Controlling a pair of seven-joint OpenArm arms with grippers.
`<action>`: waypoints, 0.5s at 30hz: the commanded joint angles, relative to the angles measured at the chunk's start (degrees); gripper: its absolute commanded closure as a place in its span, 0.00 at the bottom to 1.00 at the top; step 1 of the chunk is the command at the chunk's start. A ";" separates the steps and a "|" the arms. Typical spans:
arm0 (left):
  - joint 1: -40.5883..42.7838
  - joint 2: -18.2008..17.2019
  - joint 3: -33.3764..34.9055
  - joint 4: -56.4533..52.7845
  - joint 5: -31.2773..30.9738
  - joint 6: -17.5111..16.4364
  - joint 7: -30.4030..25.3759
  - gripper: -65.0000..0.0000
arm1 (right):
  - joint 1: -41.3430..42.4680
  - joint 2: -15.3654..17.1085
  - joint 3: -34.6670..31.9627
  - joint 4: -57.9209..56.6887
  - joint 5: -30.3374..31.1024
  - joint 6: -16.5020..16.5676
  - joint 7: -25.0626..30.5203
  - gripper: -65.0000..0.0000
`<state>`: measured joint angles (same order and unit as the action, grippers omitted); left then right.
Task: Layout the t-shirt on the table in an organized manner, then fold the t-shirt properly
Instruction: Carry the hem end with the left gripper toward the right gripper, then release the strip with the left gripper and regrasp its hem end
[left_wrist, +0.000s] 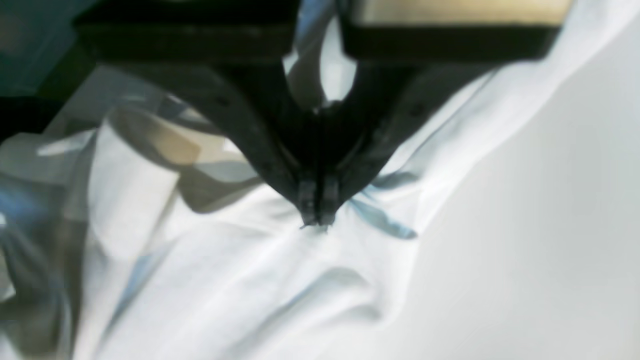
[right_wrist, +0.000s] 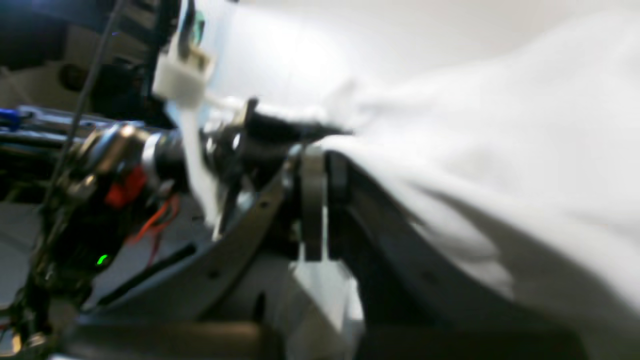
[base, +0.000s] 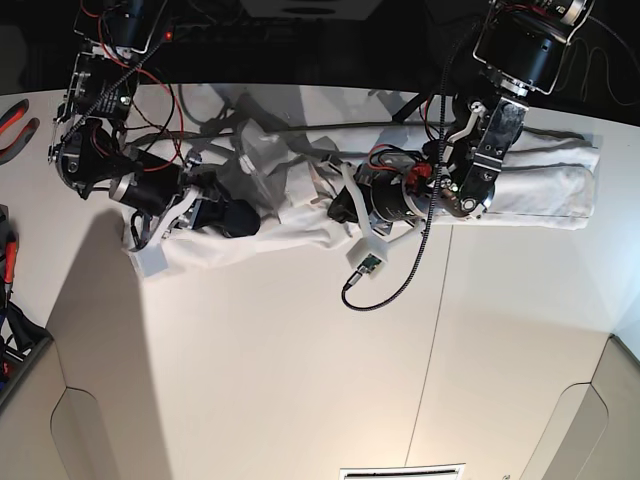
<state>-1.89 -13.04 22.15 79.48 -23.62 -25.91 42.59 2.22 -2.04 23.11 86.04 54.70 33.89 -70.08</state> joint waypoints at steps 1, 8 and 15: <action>-0.17 0.00 0.11 0.35 -0.31 -0.96 1.38 1.00 | 1.36 0.13 -0.11 1.01 0.09 0.37 1.57 1.00; -0.17 0.00 0.11 0.70 -5.33 -4.52 2.32 1.00 | 1.99 0.13 -0.09 0.98 -9.11 -1.20 6.93 1.00; -0.17 -0.04 -0.13 4.74 -7.06 -5.40 4.07 1.00 | 1.70 0.11 -0.09 0.96 -17.09 -6.45 9.79 1.00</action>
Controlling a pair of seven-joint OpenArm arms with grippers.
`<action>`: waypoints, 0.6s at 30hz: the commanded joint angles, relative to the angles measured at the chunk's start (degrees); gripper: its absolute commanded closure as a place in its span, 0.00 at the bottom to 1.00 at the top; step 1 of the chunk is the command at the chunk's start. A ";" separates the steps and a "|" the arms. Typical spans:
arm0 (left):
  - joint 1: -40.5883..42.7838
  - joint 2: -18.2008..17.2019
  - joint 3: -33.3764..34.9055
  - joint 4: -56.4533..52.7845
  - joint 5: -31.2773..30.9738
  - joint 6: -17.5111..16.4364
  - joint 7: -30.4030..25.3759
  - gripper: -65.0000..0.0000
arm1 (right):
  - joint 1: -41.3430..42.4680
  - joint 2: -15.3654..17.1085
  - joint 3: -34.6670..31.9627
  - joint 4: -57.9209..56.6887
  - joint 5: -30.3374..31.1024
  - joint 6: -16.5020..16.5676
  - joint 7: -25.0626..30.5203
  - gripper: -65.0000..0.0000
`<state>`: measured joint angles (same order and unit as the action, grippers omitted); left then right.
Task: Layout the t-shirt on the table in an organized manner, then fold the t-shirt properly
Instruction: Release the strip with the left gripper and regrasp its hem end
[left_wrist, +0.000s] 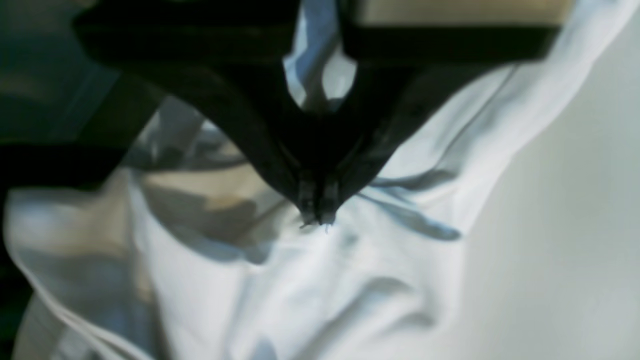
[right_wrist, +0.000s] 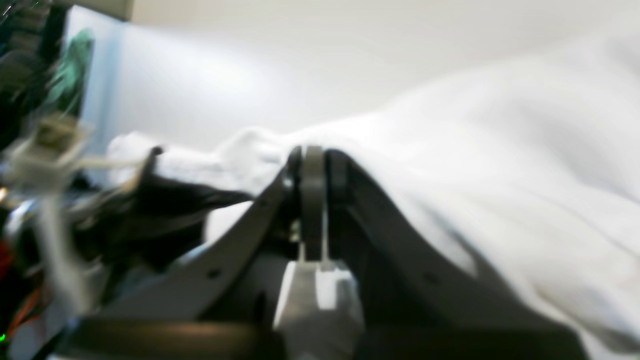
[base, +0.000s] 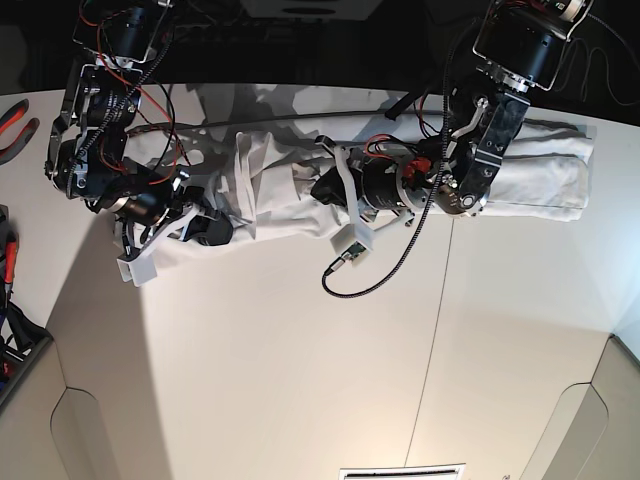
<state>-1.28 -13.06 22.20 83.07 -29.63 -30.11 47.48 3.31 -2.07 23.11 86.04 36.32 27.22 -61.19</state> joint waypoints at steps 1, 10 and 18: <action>-0.76 -0.15 -0.17 2.19 -1.05 -1.20 -0.61 1.00 | 0.61 0.13 -0.09 0.96 -0.35 -0.87 1.36 1.00; -0.74 -0.33 -0.15 11.19 -1.09 -0.96 2.91 1.00 | -2.56 0.15 -0.09 0.83 -14.80 -10.73 9.25 1.00; -0.74 -0.46 -3.04 11.93 -1.05 -0.94 2.95 1.00 | -5.73 0.17 -0.09 0.57 -18.99 -12.07 12.76 1.00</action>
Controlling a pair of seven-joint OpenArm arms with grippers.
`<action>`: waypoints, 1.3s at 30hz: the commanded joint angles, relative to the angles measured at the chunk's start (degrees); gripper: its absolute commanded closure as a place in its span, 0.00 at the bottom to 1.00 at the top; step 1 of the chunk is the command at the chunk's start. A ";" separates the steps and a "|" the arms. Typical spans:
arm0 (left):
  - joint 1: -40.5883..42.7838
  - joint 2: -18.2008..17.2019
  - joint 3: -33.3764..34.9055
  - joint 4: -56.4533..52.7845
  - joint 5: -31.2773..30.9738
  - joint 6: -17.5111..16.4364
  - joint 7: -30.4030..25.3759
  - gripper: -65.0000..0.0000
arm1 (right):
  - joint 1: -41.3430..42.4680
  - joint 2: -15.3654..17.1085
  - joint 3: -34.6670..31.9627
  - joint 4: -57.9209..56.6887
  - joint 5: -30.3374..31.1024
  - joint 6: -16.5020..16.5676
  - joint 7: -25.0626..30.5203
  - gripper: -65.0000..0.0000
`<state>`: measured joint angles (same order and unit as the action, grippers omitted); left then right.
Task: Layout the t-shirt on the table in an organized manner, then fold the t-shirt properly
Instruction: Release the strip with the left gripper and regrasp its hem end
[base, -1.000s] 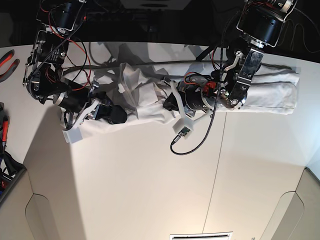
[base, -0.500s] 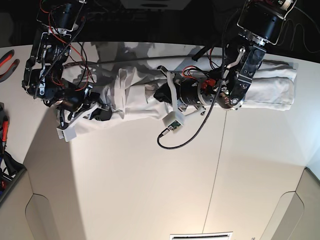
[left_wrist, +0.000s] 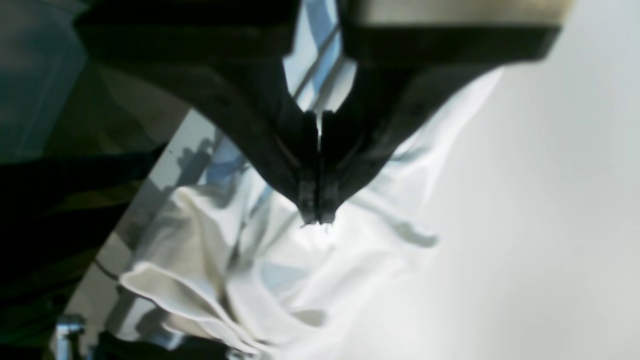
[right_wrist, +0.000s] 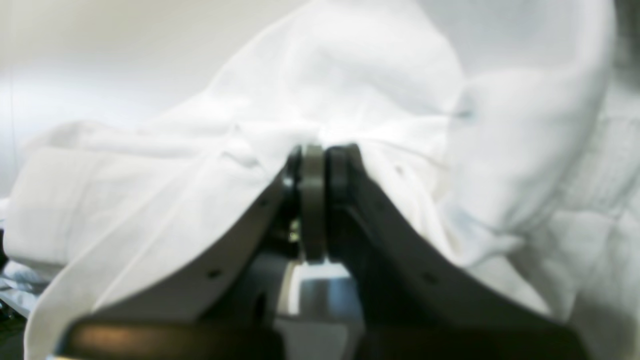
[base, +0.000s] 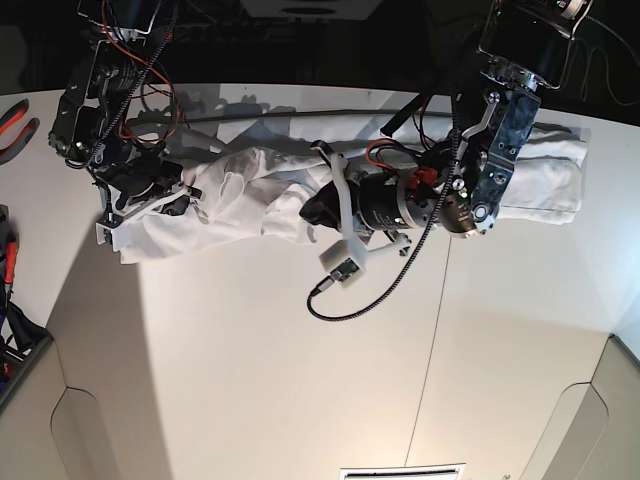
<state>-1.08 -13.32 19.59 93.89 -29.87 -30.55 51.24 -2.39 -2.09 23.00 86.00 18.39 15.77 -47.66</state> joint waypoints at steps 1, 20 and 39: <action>-0.92 -0.42 -2.12 1.11 -0.81 -0.50 -0.81 1.00 | 0.00 0.20 0.02 0.61 -1.07 -0.61 -0.76 1.00; 6.32 -20.44 -48.72 -23.43 -8.31 -3.56 -4.31 0.36 | -0.02 0.52 0.00 0.61 -1.03 0.98 -2.08 1.00; 6.82 -19.82 -55.93 -46.38 -38.86 -9.45 13.57 0.36 | -0.02 0.50 0.00 0.61 -0.37 1.70 -2.08 1.00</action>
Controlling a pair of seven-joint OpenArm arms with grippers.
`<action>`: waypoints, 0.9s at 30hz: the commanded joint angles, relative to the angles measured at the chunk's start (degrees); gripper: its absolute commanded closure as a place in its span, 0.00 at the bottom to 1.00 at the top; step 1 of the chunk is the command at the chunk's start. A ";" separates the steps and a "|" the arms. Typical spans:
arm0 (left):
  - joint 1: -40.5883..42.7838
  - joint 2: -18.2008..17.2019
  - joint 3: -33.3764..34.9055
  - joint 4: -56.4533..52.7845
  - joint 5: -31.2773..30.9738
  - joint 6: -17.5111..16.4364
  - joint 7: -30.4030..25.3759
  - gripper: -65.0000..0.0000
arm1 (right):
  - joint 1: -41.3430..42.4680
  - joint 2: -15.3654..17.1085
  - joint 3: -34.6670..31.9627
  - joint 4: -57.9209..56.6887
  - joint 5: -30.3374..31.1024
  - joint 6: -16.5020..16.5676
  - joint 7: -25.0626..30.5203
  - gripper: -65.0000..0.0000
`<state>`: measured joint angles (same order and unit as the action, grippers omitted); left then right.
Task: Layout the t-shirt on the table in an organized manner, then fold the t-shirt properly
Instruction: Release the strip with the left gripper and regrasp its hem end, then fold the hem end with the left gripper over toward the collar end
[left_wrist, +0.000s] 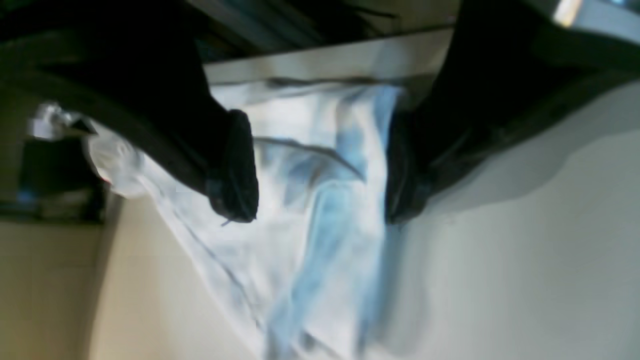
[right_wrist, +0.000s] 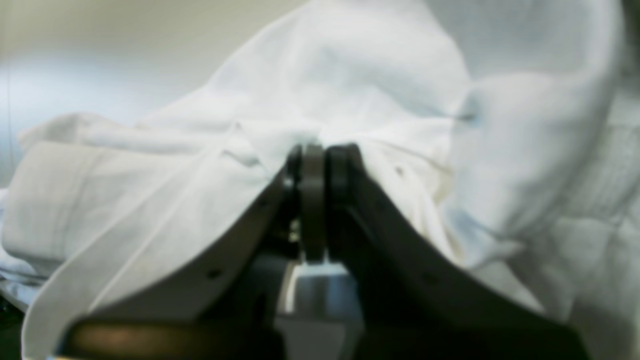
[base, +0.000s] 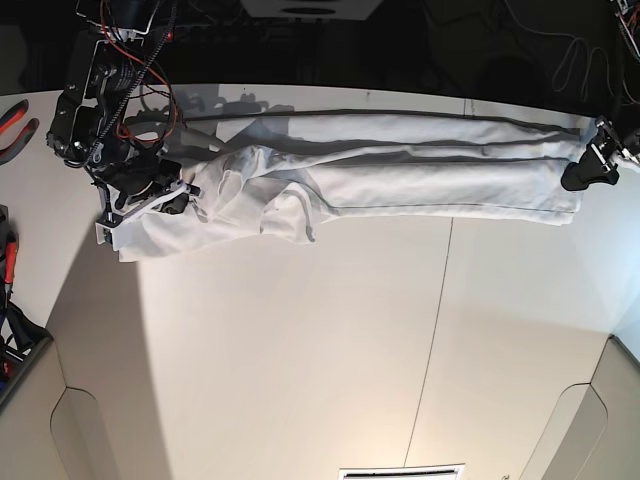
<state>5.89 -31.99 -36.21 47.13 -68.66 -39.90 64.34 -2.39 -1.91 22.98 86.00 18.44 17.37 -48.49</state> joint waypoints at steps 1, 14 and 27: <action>-0.13 -0.98 -0.13 0.37 -1.60 -0.10 2.49 0.36 | -0.02 0.33 0.02 0.61 -0.42 0.11 -1.25 1.00; -0.15 -0.57 2.51 0.37 -9.11 -0.10 5.75 1.00 | -0.02 0.33 0.02 0.61 -0.42 0.24 -1.25 1.00; -0.13 0.17 2.49 11.26 -16.34 -0.10 15.66 1.00 | -0.02 0.33 0.02 0.61 -0.39 0.24 -1.22 1.00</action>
<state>6.17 -30.63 -33.43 57.58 -83.11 -39.66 80.07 -2.42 -1.91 22.98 86.00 18.55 17.56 -48.66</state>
